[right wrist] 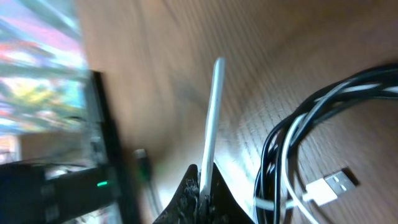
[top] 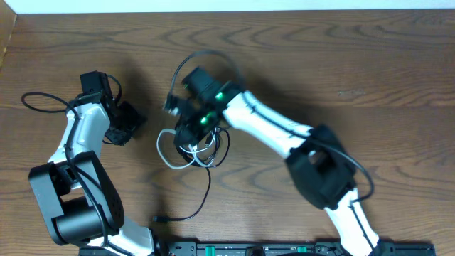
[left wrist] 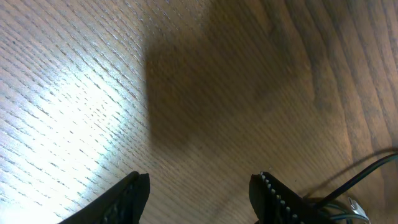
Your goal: Untangle cables
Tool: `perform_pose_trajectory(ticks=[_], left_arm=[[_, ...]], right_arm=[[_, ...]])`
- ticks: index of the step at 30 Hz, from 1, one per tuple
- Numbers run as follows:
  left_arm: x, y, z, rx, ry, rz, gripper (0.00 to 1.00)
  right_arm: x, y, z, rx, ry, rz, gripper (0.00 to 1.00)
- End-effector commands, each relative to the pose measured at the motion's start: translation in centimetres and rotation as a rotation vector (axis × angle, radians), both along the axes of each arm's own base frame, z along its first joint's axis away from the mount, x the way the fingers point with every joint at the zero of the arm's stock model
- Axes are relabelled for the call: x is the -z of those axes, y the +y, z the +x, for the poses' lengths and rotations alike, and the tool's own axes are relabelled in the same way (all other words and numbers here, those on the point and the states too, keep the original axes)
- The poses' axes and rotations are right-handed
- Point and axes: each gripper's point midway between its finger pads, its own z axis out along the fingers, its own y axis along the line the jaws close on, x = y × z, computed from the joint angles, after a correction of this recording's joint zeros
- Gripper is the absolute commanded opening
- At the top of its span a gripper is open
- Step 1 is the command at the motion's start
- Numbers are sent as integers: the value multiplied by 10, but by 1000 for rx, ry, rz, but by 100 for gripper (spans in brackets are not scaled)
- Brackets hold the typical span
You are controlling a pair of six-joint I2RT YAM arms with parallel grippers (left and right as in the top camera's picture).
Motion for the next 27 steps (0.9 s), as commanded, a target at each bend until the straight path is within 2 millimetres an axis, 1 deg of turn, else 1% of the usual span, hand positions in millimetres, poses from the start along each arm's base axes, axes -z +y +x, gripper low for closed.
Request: perform_pose_trajectory(ticks=[1,4,5,7,10,11,12,15,17,18,19,21,23,24,27], left_arm=[[3,1,-3,-3,14,9,57],[3,1,-3,-3,14,9,57],[3,1,-3,-3,14,9,57],[3,1,-3,-3,14,9,57],[3,1,-3,-3,14,9,57],[3,1,-3,-3,14,9,57],[3,1,-3,-3,14,9,57],[3,1,-3,-3,14,9,57],[3,0,-3,-2,13,4,57],[3,-1,-3,0,11,-1,60],[2,-2,-2,2,9,-6,61],[1,-7,0,27,-6,-29,66],[-2,-17,6,83,-46,-81,72],[-9,-35,15,171,-114,-166,78],[-31,-72,26,312,-249,-365,83]], right_arm=[[-94,-23,11,11,-22,191,1],[-136,-50,25,62,-93,237,1],[-155,-61,30,85,-133,257,1],[-182,-79,38,126,-199,282,1],[-226,-111,49,213,-333,306,1],[-244,-124,54,252,-397,316,1],[-256,-134,57,280,-441,321,1],[-296,-161,60,355,-574,352,1],[-324,-179,56,385,-665,386,1],[-336,-186,54,398,-702,401,1],[-346,-194,52,418,-735,408,1],[-360,-209,52,467,-789,402,1],[-366,-218,53,504,-819,389,1],[-367,-218,52,505,-822,390,1],[-364,-216,53,507,-798,392,1]])
